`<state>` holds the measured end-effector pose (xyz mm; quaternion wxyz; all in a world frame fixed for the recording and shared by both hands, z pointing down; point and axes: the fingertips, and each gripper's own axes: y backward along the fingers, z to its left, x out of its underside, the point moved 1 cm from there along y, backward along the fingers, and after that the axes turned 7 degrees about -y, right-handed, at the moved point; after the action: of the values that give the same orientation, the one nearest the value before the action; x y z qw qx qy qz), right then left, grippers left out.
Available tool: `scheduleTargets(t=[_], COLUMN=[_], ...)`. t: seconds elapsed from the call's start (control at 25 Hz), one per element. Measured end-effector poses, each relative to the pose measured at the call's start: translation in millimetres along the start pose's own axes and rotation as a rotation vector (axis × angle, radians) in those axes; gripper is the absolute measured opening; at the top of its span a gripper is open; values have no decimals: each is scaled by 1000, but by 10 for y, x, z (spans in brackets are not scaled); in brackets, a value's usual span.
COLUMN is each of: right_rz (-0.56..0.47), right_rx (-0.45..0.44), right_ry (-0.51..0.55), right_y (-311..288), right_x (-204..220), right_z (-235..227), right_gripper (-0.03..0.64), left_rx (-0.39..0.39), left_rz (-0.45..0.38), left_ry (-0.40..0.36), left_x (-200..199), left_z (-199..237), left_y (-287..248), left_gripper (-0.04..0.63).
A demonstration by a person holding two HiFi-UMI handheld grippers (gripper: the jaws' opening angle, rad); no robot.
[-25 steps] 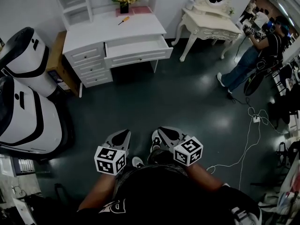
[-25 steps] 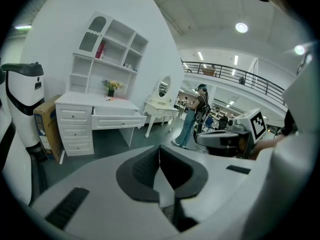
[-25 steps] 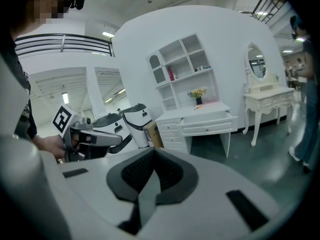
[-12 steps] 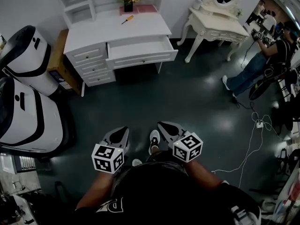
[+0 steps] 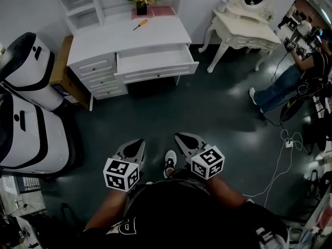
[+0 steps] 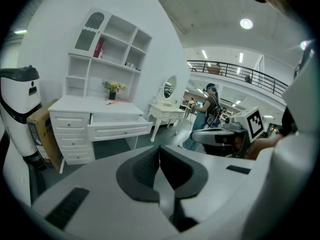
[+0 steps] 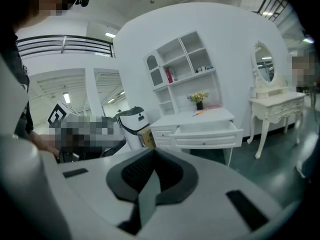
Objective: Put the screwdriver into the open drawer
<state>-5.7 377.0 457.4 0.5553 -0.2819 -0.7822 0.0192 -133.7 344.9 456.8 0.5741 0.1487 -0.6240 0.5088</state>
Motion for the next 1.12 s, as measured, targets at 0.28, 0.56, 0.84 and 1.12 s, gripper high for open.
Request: scheduleTargets(t=[0.28,0.56,0.84,1.12], right_rz=[6,1,-10,-7], right_rx=[-23,-49,-61,-65], right_ry=[-18,-9,-2,-10], right_y=[-220,-389,-446,-490], right_x=[-205,-469,-661,-766], right_z=[-326,-618,-853,-1110], right_gripper=[9,9,9,9], left_rx=[-23,-47,-52,-73], left_rz=[4,-2,-12,-16], left_ry=[2,18,44,13], left_x=[-251,-480,-656,-825], left_z=[133,242,270,298], left_y=[-344,-646,-885,-1110], left_gripper=[15,15,15,15])
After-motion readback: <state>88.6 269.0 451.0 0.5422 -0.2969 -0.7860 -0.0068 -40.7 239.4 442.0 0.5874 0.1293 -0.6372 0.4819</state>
